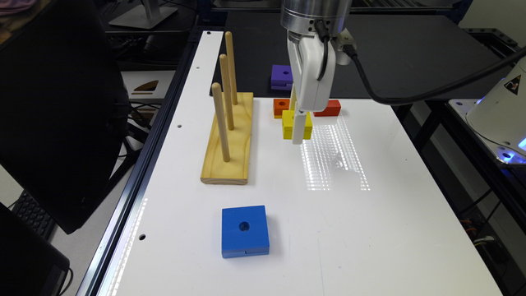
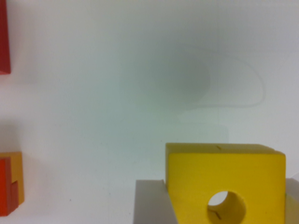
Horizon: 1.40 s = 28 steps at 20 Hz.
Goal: Pick up yellow block.
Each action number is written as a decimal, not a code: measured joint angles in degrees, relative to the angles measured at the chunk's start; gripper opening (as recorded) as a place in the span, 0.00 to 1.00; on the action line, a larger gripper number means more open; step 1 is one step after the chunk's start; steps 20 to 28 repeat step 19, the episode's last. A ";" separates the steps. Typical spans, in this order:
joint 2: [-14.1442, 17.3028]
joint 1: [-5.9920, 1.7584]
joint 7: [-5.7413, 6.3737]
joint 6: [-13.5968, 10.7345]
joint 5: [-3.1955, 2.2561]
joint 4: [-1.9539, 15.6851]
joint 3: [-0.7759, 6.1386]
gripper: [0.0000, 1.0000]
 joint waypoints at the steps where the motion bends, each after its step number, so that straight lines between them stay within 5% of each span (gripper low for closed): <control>1: -0.74 0.00 0.01 -0.64 0.00 0.03 0.02 0.00; 6: -6.27 0.00 0.05 -6.10 0.09 -0.05 0.18 0.00; 13: -7.29 0.00 0.05 -6.84 0.09 0.10 0.22 0.00; 19: -13.35 0.00 0.05 -12.33 0.33 0.23 0.39 0.00; 28: -13.35 0.00 0.05 -12.33 0.33 0.23 0.39 0.00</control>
